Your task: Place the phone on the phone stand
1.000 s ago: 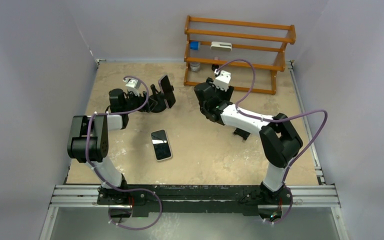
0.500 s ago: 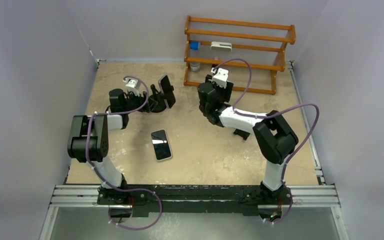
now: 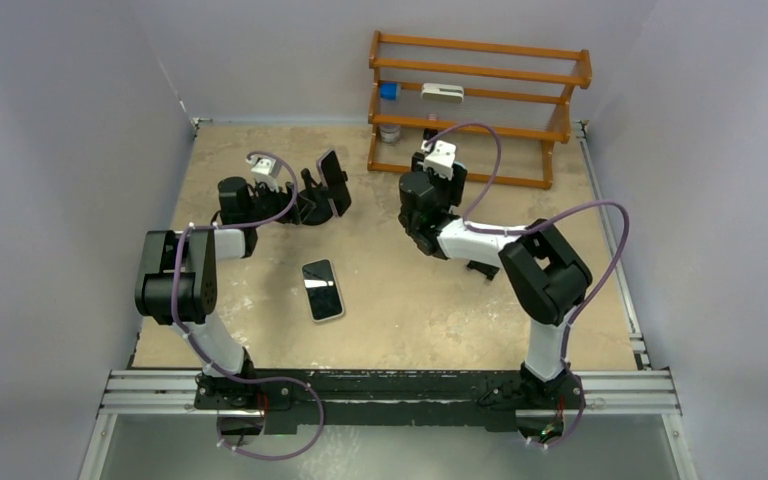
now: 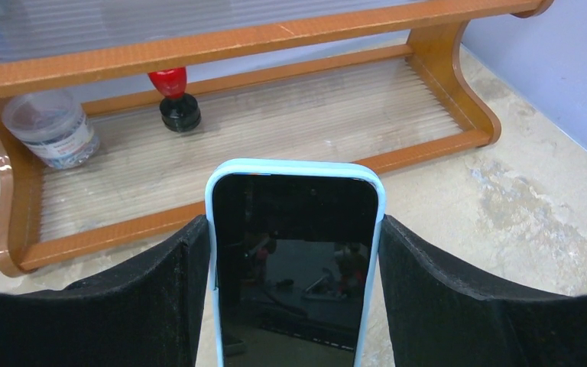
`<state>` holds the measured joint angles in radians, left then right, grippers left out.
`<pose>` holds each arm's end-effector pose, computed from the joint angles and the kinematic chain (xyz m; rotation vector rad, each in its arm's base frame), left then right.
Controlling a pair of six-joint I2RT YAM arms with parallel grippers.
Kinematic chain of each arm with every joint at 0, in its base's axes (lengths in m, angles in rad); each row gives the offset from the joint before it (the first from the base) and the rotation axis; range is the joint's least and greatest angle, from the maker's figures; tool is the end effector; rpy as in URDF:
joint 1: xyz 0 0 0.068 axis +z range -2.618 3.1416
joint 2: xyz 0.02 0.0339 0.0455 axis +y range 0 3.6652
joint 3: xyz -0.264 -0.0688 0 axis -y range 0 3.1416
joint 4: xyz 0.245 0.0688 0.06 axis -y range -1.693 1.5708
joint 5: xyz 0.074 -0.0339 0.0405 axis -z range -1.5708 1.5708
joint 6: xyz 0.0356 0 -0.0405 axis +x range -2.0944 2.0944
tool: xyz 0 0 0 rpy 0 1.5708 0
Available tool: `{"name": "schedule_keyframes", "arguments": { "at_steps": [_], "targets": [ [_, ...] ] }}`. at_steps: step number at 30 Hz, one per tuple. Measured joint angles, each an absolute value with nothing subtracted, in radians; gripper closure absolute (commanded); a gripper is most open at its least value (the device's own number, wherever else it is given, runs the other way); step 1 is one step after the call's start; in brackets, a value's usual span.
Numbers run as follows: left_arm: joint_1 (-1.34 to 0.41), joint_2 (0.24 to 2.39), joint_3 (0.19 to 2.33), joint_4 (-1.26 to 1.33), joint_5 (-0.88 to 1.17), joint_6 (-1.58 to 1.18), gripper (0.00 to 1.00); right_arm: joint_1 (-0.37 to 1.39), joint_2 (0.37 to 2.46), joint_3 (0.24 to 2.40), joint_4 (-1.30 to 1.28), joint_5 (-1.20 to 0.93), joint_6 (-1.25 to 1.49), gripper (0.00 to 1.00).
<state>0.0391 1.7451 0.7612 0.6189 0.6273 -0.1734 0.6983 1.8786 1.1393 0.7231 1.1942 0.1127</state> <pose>0.3480 -0.0073 0.1660 0.2178 1.9115 -0.6944 0.3342 0.2373 0.2429 0.4636 1.5160 -0.3118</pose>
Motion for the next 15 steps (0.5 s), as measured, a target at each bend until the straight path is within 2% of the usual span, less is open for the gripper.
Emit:
{"name": "schedule_keyframes", "arguments": {
  "at_steps": [15],
  "targets": [
    [0.039,1.748,0.761,0.619,0.636,-0.173,0.34,0.698,1.933,1.119,0.761,1.196,0.111,0.67]
  ]
}}
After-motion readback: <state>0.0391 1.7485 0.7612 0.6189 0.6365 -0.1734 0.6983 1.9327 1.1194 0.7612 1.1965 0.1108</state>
